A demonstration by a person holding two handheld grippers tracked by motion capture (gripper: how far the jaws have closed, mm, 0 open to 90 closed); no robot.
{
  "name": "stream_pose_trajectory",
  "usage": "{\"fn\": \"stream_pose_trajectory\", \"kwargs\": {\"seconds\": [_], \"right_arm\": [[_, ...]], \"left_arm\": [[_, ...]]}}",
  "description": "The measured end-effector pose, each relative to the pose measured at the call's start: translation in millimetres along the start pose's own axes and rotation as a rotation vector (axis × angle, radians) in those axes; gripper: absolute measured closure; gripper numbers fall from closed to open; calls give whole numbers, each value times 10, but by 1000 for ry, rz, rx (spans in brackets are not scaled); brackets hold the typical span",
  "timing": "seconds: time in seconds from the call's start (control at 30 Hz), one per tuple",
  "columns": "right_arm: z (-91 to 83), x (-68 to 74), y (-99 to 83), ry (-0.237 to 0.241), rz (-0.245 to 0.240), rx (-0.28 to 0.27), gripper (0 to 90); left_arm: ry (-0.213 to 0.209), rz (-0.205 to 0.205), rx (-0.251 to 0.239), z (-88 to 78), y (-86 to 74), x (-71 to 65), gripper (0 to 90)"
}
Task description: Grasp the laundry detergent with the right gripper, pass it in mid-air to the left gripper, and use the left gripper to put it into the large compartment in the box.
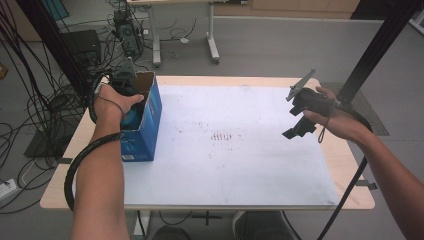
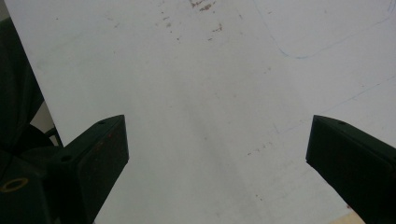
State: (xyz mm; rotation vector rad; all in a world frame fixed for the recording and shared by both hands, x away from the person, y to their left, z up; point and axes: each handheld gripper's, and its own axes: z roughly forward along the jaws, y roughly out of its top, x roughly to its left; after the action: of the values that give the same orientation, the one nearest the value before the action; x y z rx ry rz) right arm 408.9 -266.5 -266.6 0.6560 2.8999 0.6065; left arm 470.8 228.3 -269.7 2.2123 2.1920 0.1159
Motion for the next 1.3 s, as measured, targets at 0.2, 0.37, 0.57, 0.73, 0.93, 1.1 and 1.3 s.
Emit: {"fn": "stream_pose_trajectory", "kwargs": {"seconds": [0.2, 0.37, 0.57, 0.73, 0.93, 1.1, 1.3], "right_arm": [[-1, -1, 8, -2, -1, 1, 57], [-5, 4, 6, -3, -2, 1, 57], [-14, 3, -2, -4, -2, 3, 57], [-19, 9, 12, -4, -6, 4, 57], [-17, 8, 17, -3, -7, 4, 57], [-13, 4, 9, -3, -6, 6, 57], [-21, 1, 12, -4, -7, 5, 57]], "left_arm": [[-2, 0, -5, 1, -4, 14, 355], [-1, -1, -4, 1, -4, 3, 354], [0, 2, -4, 1, -7, 4, 354], [-1, 0, -6, 1, -9, 7, 354], [-2, -1, -8, 2, -10, 9, 354], [-1, 0, -7, 3, -6, 4, 354], [-2, -1, -6, 3, -8, 8, 353]]}}
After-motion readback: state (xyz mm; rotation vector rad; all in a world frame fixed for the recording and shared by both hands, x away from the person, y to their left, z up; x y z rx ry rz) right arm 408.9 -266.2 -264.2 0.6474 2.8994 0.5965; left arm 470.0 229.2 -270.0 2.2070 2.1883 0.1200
